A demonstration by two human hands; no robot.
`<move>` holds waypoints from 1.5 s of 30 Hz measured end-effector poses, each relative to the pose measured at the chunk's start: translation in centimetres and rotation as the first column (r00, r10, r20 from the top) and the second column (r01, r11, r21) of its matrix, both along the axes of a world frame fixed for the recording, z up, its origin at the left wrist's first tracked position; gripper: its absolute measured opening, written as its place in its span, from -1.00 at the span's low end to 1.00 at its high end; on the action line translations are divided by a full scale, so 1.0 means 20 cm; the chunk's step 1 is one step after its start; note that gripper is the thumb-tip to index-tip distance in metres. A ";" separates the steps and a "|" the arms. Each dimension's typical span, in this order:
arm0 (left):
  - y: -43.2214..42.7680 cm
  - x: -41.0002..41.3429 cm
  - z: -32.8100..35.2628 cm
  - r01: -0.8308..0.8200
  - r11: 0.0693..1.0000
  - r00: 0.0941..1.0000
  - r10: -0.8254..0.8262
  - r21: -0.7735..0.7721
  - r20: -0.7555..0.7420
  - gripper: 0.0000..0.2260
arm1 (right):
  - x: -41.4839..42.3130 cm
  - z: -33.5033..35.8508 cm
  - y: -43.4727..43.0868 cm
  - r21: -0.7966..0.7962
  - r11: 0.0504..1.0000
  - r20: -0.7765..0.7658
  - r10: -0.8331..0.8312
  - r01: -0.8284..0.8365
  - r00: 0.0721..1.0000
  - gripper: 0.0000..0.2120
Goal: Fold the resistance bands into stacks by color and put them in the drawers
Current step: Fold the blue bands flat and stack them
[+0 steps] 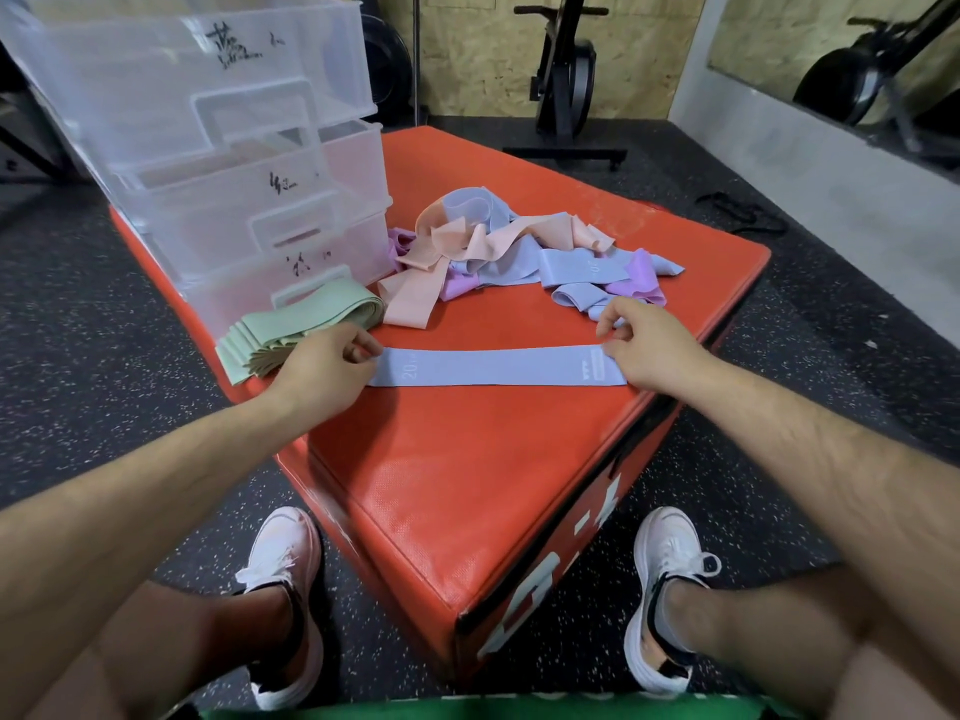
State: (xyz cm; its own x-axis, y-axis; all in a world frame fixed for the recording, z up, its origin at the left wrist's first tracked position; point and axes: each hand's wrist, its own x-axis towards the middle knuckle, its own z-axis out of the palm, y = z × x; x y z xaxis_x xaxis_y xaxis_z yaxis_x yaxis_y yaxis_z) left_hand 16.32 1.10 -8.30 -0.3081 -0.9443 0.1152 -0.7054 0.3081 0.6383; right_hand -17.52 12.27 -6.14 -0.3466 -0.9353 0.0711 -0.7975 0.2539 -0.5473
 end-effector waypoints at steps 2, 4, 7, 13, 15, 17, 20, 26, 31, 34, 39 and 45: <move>0.00 -0.02 -0.01 -0.003 1.000 1.000 0.003 -0.010 0.019 -0.88 | 0.01 0.00 0.02 -0.011 0.999 -0.100 0.051 -0.052 0.994 -0.80; -0.02 -0.03 -0.02 0.018 0.999 0.998 -0.016 -0.044 0.061 -0.90 | 0.01 -0.02 0.04 0.037 0.995 -0.158 0.102 -0.097 0.982 -0.80; -0.03 -0.04 0.00 0.074 0.993 0.987 -0.061 -0.087 0.150 -0.92 | 0.02 -0.03 0.04 0.115 0.985 -0.233 0.155 -0.131 0.960 -0.91; -0.01 -0.15 0.07 0.053 0.983 0.977 -0.014 -0.176 0.212 -0.90 | 0.01 0.04 0.00 0.136 0.985 -0.319 0.146 -0.107 0.936 -0.92; -0.02 -0.26 0.13 0.062 0.979 0.976 -0.018 -0.195 0.217 -0.91 | -0.01 0.08 -0.04 0.119 0.988 -0.296 0.128 -0.096 0.947 -0.89; -0.04 -0.39 0.18 0.108 0.973 0.978 -0.068 -0.202 0.195 -0.91 | -0.05 0.11 -0.09 0.119 0.990 -0.275 0.103 -0.073 0.956 -0.83; -0.05 -0.63 0.22 0.188 0.965 0.976 -0.162 -0.184 0.146 -0.88 | -0.11 0.16 -0.17 0.151 0.987 -0.248 0.090 -0.053 0.965 -0.73; -0.09 -1.02 0.15 0.278 0.957 0.959 -0.271 -0.086 0.089 -0.73 | -0.15 0.18 -0.32 0.209 0.977 -0.250 0.107 -0.054 0.962 -0.68; -0.19 -1.20 0.12 0.229 0.973 0.964 -0.233 0.043 0.129 -0.58 | -0.13 0.24 -0.38 0.218 0.976 -0.161 0.051 -0.015 0.986 -0.48; -0.21 -1.22 0.12 0.237 0.970 0.966 -0.240 0.047 0.095 -0.66 | -0.14 0.23 -0.39 0.275 0.961 -0.142 0.071 -0.030 0.987 -0.42; -0.24 -1.17 0.21 0.199 0.973 0.974 -0.209 -0.115 -0.085 -0.78 | -0.21 0.23 -0.43 0.161 0.987 -0.140 0.012 0.011 0.990 -0.41; -0.21 -1.00 0.41 0.138 0.968 0.924 -0.202 -0.208 -0.326 -0.83 | -0.16 0.25 -0.43 -0.141 0.970 0.132 0.218 -0.199 0.967 -0.34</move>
State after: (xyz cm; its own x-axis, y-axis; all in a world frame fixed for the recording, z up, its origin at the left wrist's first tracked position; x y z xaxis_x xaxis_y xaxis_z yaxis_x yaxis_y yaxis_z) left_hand -3.63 -3.16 -0.02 -0.3737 -0.8352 0.4034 -0.3805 0.5347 0.7546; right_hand -20.68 3.65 -1.20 -0.1601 -0.9748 0.1555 -0.7348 0.0125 -0.6782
